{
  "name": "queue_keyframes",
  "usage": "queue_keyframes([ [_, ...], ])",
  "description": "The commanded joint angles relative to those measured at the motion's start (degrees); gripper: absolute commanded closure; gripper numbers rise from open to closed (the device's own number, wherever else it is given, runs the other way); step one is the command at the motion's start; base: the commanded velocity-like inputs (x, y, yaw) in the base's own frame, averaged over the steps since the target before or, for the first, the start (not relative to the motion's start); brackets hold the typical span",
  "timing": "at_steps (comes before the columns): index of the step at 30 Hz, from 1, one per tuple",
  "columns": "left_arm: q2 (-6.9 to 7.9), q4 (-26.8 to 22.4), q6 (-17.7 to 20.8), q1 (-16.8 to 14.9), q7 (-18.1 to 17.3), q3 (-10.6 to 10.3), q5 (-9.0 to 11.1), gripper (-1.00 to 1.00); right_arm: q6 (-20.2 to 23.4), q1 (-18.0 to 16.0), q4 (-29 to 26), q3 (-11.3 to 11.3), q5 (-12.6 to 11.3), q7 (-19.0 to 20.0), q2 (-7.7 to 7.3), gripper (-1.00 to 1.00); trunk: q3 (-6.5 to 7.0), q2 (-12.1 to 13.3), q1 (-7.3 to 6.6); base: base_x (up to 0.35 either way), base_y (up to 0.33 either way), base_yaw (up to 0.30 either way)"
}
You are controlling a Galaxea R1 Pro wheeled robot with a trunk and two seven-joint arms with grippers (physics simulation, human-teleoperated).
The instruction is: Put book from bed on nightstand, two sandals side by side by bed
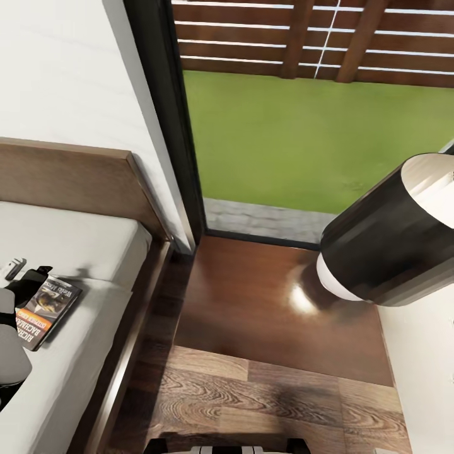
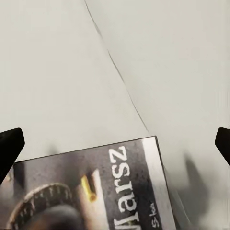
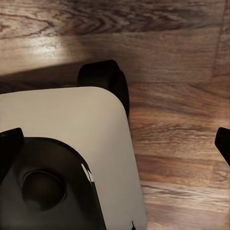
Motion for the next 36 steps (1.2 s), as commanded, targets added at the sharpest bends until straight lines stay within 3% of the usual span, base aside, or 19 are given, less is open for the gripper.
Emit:
queue_keyframes([
  [1,-0.02,-0.06,0.38,-0.05,-0.15,0.26,0.34,-1.0,-0.02,-0.03,0.09,-0.1,-0.44,0.3,-0.01,-1.0,-0.03,-0.02,0.0,0.0,-0.115,0.0],
  [36,-0.18,0.02,0.38,-0.05,-0.19,0.23,0.34,-1.0,-0.02,-0.03,0.09,-0.12,-0.53,0.3,-0.01,-1.0,-0.03,-0.02,0.0,0.0,-0.02,0.0],
])
